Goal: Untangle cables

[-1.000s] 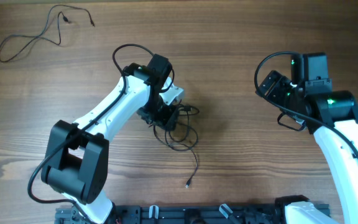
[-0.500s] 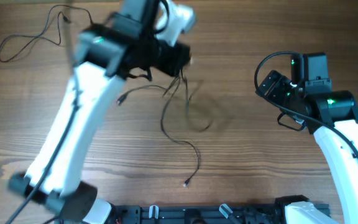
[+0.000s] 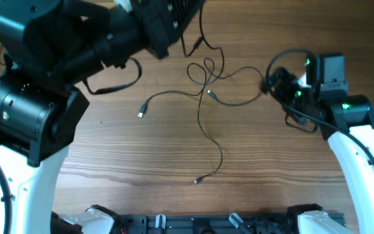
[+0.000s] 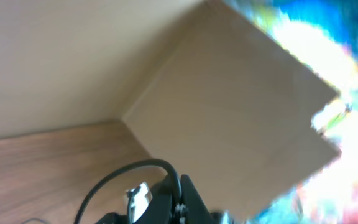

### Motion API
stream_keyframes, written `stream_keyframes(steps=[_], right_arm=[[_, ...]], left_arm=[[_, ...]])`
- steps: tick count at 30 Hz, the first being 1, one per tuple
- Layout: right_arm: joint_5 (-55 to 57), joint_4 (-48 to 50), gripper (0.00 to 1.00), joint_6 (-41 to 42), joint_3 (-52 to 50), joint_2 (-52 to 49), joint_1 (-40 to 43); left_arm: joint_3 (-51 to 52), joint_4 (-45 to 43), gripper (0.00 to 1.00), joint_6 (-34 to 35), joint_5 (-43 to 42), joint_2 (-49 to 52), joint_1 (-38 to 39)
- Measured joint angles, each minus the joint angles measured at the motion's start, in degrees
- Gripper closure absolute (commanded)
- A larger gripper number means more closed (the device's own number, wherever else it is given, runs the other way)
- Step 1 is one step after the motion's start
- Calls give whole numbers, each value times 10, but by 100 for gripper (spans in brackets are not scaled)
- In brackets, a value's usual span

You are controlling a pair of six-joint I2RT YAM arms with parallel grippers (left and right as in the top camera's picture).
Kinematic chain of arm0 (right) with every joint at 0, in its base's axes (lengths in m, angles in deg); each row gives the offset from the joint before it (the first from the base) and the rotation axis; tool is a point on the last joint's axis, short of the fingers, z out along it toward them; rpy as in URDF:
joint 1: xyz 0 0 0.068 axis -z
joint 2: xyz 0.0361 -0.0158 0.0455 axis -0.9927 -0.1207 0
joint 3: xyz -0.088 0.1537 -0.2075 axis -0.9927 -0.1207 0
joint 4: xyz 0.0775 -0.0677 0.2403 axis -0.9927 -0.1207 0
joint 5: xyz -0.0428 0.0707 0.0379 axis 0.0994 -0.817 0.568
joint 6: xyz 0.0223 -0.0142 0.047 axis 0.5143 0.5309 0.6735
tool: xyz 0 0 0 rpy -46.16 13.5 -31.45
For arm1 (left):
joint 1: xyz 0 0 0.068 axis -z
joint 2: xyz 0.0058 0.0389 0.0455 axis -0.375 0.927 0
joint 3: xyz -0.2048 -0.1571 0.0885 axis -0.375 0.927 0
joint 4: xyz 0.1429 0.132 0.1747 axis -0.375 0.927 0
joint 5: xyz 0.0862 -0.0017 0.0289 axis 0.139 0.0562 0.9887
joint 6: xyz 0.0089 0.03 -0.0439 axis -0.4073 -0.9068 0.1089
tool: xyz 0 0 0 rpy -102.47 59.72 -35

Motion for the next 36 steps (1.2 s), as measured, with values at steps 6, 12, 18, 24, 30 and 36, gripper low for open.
stream_keyframes(steps=[6, 12, 18, 24, 30, 36], right_arm=[[-472, 364, 0, -156, 2, 1, -7], [-415, 345, 4, -171, 2, 2, -97], [-183, 435, 43, -117, 2, -44, -177], [-138, 463, 96, -79, 2, -92, -177], [-189, 479, 96, 7, 1, -89, -177], [-300, 510, 95, 211, 1, -16, -177]], left_arm=[[2, -134, 96, 262, 30, 0, -40], [3, -193, 96, 357, 35, 0, -40], [3, -197, 96, 390, 37, 0, -40], [3, -176, 96, 397, 37, 0, -41], [1, -67, 92, 303, 107, 0, -56], [-2, 172, 7, 63, 313, 35, -109]])
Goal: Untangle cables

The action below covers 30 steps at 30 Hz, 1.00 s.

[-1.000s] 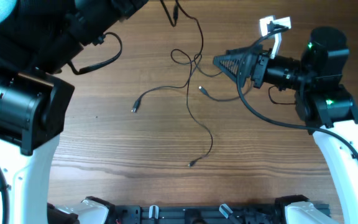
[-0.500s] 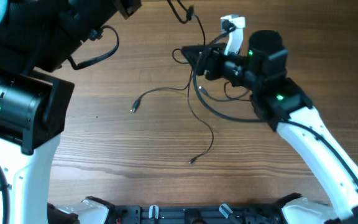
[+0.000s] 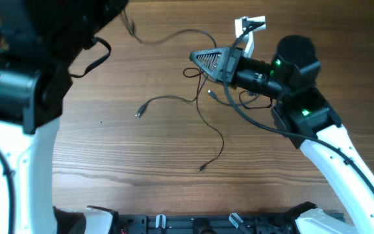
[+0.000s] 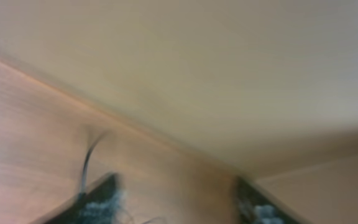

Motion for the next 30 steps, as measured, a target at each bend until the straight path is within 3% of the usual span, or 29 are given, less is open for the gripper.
stream_keyframes(steps=[2, 7, 11, 14, 16, 19, 21, 23, 26, 28, 30], right_arm=[[-19, 28, 95, 84, 0, 3, 0], [-21, 66, 95, 231, 0, 3, 19], [1, 79, 96, 322, 0, 3, 56], [4, 107, 95, 368, 0, 3, 59], [-2, 127, 95, 386, 0, 3, 58], [-7, 134, 96, 399, 0, 3, 48], [-8, 134, 96, 404, 0, 3, 36], [-10, 134, 96, 408, 0, 3, 23], [-19, 149, 96, 415, 0, 3, 22], [-22, 153, 95, 419, 0, 3, 22], [-25, 153, 96, 421, 0, 3, 22]], left_arm=[[1, 59, 0, -82, -5, 29, 0], [4, 146, 0, -252, -115, 45, 0], [4, 232, 0, -474, -311, 44, 0], [4, 245, 0, -593, -431, 44, 1], [4, 240, 1, -625, -466, 44, 1], [4, 230, 15, -648, -498, 44, 13], [4, 217, 18, -656, -506, 44, 34], [4, 210, 34, -660, -507, 44, 55], [4, 214, 37, -665, -507, 45, 63], [4, 216, 50, -665, -507, 45, 70], [4, 217, 53, -669, -507, 45, 73]])
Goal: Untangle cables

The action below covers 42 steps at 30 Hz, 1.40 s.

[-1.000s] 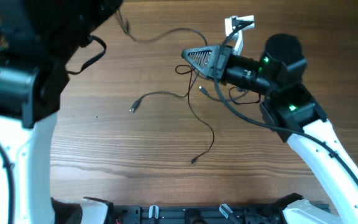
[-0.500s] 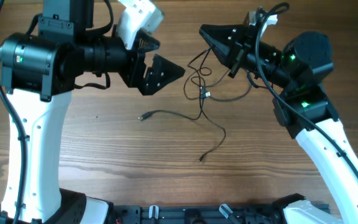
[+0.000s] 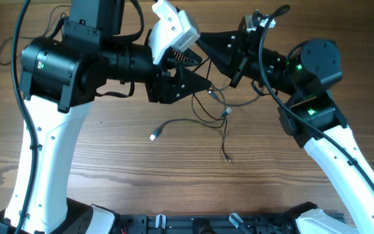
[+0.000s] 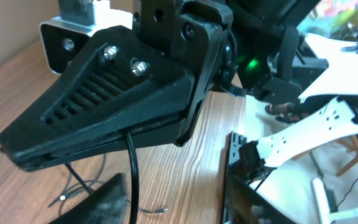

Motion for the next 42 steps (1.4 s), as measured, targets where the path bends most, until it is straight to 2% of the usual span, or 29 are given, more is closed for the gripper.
stream_keyframes(steps=[4, 6, 10, 11, 14, 15, 16, 19, 20, 28, 35, 42], right_arm=[[-12, 0, 96, 8, 0, 0, 0], [-14, 0, 95, 9, 0, 0, 0], [-17, 0, 96, 9, 0, 0, 0], [-20, 0, 95, 9, 0, 0, 0], [-22, 0, 95, 9, 0, 0, 0], [-23, 0, 96, 9, 0, 0, 0], [-24, 0, 96, 9, 0, 0, 0], [-24, 0, 96, 12, 0, 0, 0], [-24, 0, 96, 13, 0, 0, 0], [-25, 16, 95, 26, 0, 0, 0], [-25, 16, 96, 30, 0, 0, 0], [-25, 15, 95, 30, 0, 0, 0]], left_arm=[[0, 1, 62, 1, 9, 0, 0], [0, 1, 70, 2, 13, 1, 0], [0, 2, 94, -1, 16, 1, 0], [0, 2, 96, 0, 17, 1, 0], [0, 2, 94, 0, 17, 1, 0], [0, 2, 63, 0, 17, 1, 0], [0, 2, 54, 0, 17, 1, 0], [0, 2, 44, 2, 17, 1, 0], [0, 2, 44, 1, 17, 1, 0], [0, 7, 64, 0, 21, 1, 4], [0, 10, 71, 0, 26, 16, 18], [0, -7, 69, 0, 26, 18, 19]])
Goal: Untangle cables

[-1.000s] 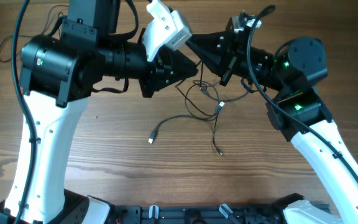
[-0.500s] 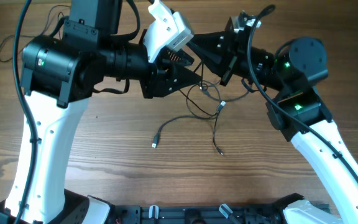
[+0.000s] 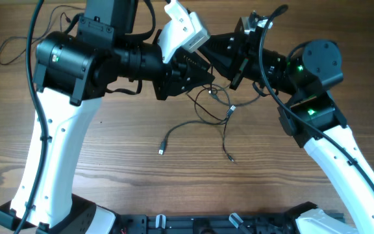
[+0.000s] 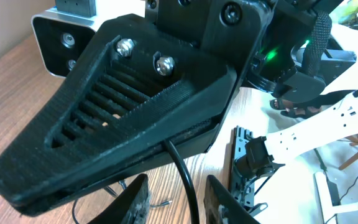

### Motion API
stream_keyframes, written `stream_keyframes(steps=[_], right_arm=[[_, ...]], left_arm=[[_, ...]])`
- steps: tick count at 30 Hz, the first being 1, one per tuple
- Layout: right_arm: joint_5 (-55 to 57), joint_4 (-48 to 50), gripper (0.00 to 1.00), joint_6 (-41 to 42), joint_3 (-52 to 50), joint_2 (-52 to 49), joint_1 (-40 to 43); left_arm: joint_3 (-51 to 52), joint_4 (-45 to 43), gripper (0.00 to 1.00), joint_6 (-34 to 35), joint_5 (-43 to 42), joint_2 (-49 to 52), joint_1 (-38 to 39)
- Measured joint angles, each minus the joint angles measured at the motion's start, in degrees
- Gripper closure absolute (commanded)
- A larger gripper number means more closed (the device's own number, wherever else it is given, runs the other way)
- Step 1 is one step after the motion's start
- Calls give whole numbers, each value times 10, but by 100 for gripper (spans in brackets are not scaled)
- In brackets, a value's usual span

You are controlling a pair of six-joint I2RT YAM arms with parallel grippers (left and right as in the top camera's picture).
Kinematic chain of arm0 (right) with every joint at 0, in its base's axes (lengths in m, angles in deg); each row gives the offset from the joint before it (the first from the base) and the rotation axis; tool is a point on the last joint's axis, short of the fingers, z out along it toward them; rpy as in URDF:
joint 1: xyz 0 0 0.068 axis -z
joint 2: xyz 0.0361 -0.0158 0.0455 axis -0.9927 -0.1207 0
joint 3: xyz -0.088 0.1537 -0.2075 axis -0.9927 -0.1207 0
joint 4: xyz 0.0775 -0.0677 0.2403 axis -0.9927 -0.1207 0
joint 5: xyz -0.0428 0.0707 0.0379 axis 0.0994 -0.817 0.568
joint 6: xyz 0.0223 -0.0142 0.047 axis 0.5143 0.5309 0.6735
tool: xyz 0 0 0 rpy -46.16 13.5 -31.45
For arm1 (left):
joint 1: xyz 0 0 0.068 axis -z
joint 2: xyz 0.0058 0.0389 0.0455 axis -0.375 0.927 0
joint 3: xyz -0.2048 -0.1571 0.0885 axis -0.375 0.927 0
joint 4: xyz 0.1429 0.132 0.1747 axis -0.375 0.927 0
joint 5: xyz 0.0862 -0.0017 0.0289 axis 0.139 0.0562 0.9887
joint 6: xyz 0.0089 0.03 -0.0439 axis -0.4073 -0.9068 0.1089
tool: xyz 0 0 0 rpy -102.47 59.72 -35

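Note:
A thin black cable tangle (image 3: 203, 116) hangs from the two grippers down to the wooden table, its plug ends (image 3: 163, 150) lying loose. My right gripper (image 3: 214, 55) is shut on a strand; in the left wrist view it (image 4: 123, 124) fills the frame, and the black cable (image 4: 180, 167) drops out of it. My left gripper (image 4: 176, 202) meets it tip to tip from the left. Its fingers (image 4: 135, 200) are apart on either side of that strand without pinching it. From overhead the left gripper (image 3: 206, 76) sits just below the right one.
Another thin black cable (image 3: 13, 44) lies by itself at the table's far left corner. The left arm's white link (image 3: 63, 156) stands over the left half, the right arm's (image 3: 343, 162) over the right. A black rail (image 3: 193, 224) runs along the near edge.
My left gripper's fingers stand closer together around the hanging strand. The left arm has shifted slightly right, and the loose plug ends lie a little further right and nearer.
First my left gripper held a cable at the far middle, the right gripper off to the right of the tangle. Then the left arm was at the far left, the right gripper over the tangle. Later both grippers met above it, the right holding a strand.

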Motion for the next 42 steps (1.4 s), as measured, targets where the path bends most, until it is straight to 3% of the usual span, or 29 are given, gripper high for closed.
stream_keyframes(steps=[5, 7, 9, 13, 15, 18, 19, 21, 23, 25, 28, 33, 34, 42], right_arm=[[0, 0, 96, 0, 0, 0, 0], [0, 0, 96, 0, 0, 0, 0], [-2, 0, 96, 0, 0, 0, 0], [-2, -13, 93, -8, 0, 0, 0], [3, -79, 90, -47, 3, 0, 1], [31, -189, 77, -99, 8, 1, 12], [36, -202, 69, -118, 8, 0, 18], [42, -207, 66, -149, 8, -1, 32], [44, -210, 35, -167, 8, -1, 49], [46, -213, 19, -187, 8, -1, 59], [61, -263, 1, -243, 8, -1, 74], [205, -550, 0, -403, 4, -1, 131], [238, -582, 0, -425, 2, -1, 130], [331, -696, 0, -589, 2, -18, 130]], left_arm=[[0, -4, 85, 1, 0, 0, -5], [0, -4, 86, 1, 2, 0, -8], [0, -4, 95, 1, 2, 0, -7], [0, -8, 96, 2, 2, 0, -7], [1, -25, 96, 11, 4, -1, -7], [4, -76, 96, 53, 19, -7, -7], [4, -82, 96, 63, 23, -15, -7], [4, -96, 96, 81, 33, -36, -7], [4, -104, 96, 93, 38, -64, -7], [3, -124, 96, 113, 49, -76, -7], [3, -189, 96, 189, 112, -77, -8], [3, -350, 96, 320, 155, -78, -33], [4, -395, 96, 372, 161, -79, -56], [4, -695, 96, 575, 163, -81, -101]])
